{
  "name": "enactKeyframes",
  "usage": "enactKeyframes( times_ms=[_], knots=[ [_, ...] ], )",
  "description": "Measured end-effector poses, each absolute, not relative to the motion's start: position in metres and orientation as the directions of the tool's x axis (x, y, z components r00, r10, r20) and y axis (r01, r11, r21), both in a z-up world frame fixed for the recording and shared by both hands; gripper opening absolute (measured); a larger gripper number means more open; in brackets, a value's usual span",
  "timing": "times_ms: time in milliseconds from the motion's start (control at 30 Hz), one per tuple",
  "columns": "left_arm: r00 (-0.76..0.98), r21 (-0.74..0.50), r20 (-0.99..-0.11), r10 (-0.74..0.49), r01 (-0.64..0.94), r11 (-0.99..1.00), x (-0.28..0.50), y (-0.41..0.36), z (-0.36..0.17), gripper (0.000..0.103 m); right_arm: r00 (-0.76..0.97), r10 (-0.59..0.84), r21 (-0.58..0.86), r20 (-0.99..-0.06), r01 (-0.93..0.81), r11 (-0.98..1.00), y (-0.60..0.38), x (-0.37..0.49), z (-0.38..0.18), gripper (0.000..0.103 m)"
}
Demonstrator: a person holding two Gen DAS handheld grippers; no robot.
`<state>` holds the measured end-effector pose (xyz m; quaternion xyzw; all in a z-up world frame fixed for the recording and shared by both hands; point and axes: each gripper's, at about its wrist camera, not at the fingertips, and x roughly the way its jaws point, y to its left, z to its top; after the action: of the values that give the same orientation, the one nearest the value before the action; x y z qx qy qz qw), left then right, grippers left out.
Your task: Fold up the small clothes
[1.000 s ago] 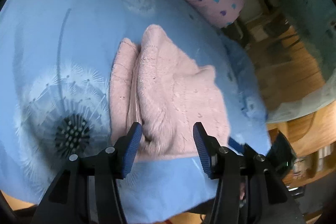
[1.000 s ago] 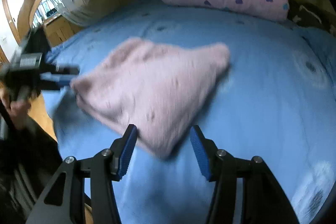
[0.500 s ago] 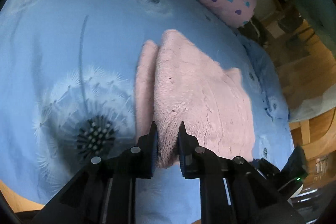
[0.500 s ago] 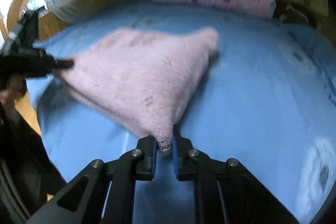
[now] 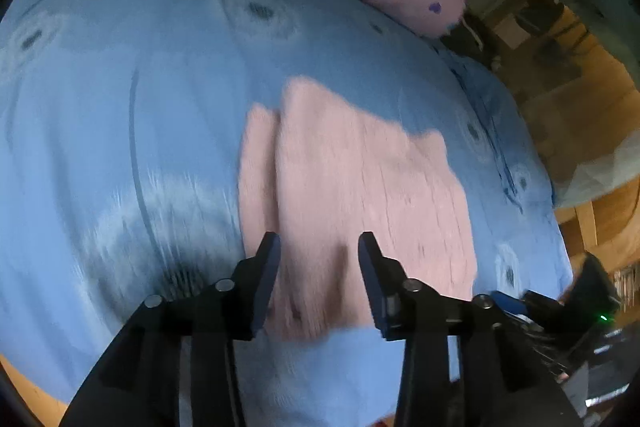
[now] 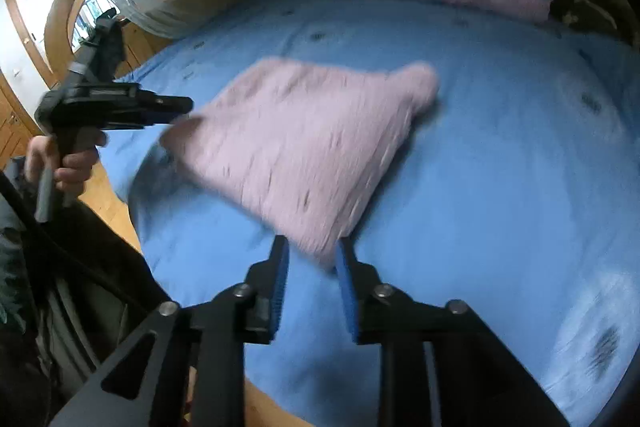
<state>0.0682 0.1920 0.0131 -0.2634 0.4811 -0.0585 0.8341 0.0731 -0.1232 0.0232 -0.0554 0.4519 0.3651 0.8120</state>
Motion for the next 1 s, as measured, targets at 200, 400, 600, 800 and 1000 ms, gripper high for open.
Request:
enactKeyframes(
  times_ms=[200, 400, 600, 800, 1000],
  knots=[
    [0.569, -0.516, -0.759, -0.317, -0.229, 0.825, 0.142, 0.212, -0.001, 0.043, 0.338, 0.597, 0.231, -0.727, -0.699, 0.677, -0.077, 0.155, 0.064, 0.047],
    [0.515, -0.468, -0.793, -0.326, -0.171, 0.867, 0.156, 0.186, -0.025, 0.005, 0.187, 0.698, 0.396, -0.691, -0.709, 0.583, 0.017, 0.266, 0.046, 0.050],
    [0.513, -0.439, -0.796, -0.321, -0.125, 0.890, 0.152, 0.182, -0.033, 0.004, -0.013, 0.650, 0.493, -0.760, -0.664, 0.562, 0.082, 0.327, -0.023, 0.050],
    [0.507, -0.415, -0.802, -0.317, -0.090, 0.905, 0.149, 0.176, -0.030, 0.004, -0.022, 0.599, 0.414, -0.800, -0.744, 0.525, 0.098, 0.311, -0.047, 0.004],
    [0.511, -0.387, -0.802, -0.310, -0.048, 0.921, 0.135, 0.159, -0.025, 0.003, 0.019, 0.609, 0.339, -0.793, -0.817, 0.467, 0.092, 0.276, -0.025, 0.003]
  ],
)
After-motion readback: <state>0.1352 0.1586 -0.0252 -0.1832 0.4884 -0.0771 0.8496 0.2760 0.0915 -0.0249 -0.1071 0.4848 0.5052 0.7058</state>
